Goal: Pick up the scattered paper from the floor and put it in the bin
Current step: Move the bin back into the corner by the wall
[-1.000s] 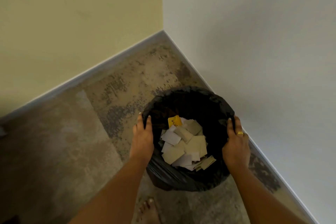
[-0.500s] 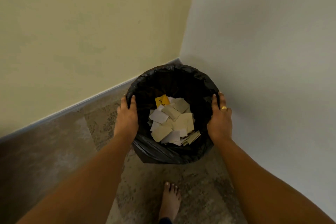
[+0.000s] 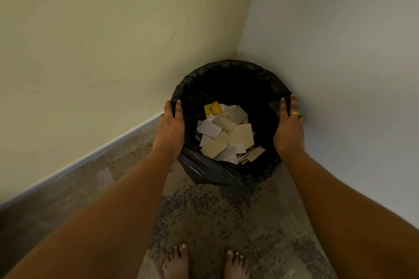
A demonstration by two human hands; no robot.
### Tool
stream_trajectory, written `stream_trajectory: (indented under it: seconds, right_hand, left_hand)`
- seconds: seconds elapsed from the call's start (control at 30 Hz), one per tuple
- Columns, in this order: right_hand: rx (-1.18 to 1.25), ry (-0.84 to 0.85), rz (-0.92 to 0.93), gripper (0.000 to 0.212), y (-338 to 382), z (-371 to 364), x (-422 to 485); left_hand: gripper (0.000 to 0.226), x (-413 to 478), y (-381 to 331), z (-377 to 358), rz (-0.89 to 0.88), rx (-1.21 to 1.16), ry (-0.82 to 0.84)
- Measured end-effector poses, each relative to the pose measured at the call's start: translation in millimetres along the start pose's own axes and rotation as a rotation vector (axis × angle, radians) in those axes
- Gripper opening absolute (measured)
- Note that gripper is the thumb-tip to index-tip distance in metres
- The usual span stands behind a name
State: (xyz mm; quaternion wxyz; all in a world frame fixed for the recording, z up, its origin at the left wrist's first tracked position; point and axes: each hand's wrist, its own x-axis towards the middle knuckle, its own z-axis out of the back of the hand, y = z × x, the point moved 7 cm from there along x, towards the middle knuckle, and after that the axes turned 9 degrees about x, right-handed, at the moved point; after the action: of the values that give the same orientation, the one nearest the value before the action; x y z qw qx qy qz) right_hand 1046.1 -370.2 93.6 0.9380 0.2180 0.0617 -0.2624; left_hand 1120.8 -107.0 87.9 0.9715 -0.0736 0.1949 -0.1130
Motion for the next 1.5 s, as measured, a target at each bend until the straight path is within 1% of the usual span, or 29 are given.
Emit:
stream_trajectory:
  seconds: [0.1, 0.2, 0.3, 0.4, 0.47, 0.53, 0.6, 0.63, 0.7, 0.73, 0.8, 0.93, 1.03, 1.1, 1.27, 1.33, 1.43, 1.5]
  right_hand:
    - [0.016, 0.001, -0.021, 0.074, -4.1, -4.1, 2.9]
    - [-0.023, 0.033, 0.005, 0.069, -4.1, -8.8, 0.7]
    - [-0.164, 0.041, 0.122, 0.063, 3.4, -12.2, -8.9]
    - [-0.256, 0.035, 0.281, 0.060, 19.3, -17.6, -24.9]
    - [-0.279, 0.094, 0.419, 0.065, 32.8, -26.3, -38.7]
    - [-0.276, 0.213, 0.566, 0.072, 44.0, -38.4, -54.5]
    - [-0.267, 0.358, 0.688, 0.081, 48.5, -50.5, -70.6]
    - [-0.253, 0.431, 0.713, 0.084, 48.2, -54.7, -76.4]
    - [-0.247, 0.537, 0.715, 0.089, 45.9, -59.4, -82.7]
    - [-0.260, 0.569, 0.701, 0.092, 43.7, -61.4, -83.9]
    - [-0.292, 0.609, 0.678, 0.095, 40.6, -64.9, -86.0]
    - [-0.304, 0.615, 0.646, 0.097, 42.2, -69.5, -89.6]
    - [-0.297, 0.591, 0.624, 0.104, 44.8, -71.4, -90.1]
    - [-0.276, 0.569, 0.605, 0.104, 49.3, -71.4, -88.9]
    - [-0.197, 0.544, 0.514, 0.085, 68.4, -81.8, -85.6]
    - [-0.192, 0.536, 0.508, 0.083, 72.9, -85.2, -87.7]
    - [-0.193, 0.529, 0.486, 0.082, 71.5, -84.6, -92.1]
    - [-0.170, 0.516, 0.478, 0.086, 70.5, -80.9, -93.5]
  left_hand:
    - [0.073, 8.5, -2.3, 0.0, 0.005, -0.054, -0.027]
    - [0.071, 9.8, -10.2, 3.7, -0.043, 0.023, -0.061]
    - [0.066, 5.4, -15.4, 7.0, -0.118, 0.151, -0.090]
    - [0.071, -6.8, -27.3, 1.6, -0.308, 0.279, -0.091]
    - [0.087, -16.9, -37.0, -9.2, -0.475, 0.369, -0.022]
    - [0.106, -27.9, -41.6, -22.6, -0.614, 0.453, 0.101]
    - [0.116, -36.8, -39.8, -32.3, -0.669, 0.519, 0.221]
    - [0.118, -39.6, -38.1, -35.1, -0.678, 0.553, 0.263]
    - [0.118, -44.3, -35.5, -38.4, -0.697, 0.615, 0.317]
    - [0.114, -45.9, -34.1, -39.6, -0.706, 0.648, 0.336]
    - [0.096, -46.8, -32.0, -40.3, -0.709, 0.701, 0.362]
    - [0.070, -45.0, -33.4, -37.8, -0.711, 0.765, 0.355]
    - [0.060, -44.9, -33.4, -33.7, -0.726, 0.805, 0.375]
    - [0.057, -41.1, -30.6, -27.0, -0.722, 0.835, 0.361]
    - [0.053, -24.3, -15.3, -13.1, -0.632, 0.901, 0.319]
    - [0.055, -22.6, -11.8, -13.4, -0.614, 0.905, 0.332]
    - [0.074, -25.3, -11.3, -16.3, -0.601, 0.885, 0.357]
    - [0.088, -28.8, -12.3, -19.1, -0.601, 0.849, 0.384]
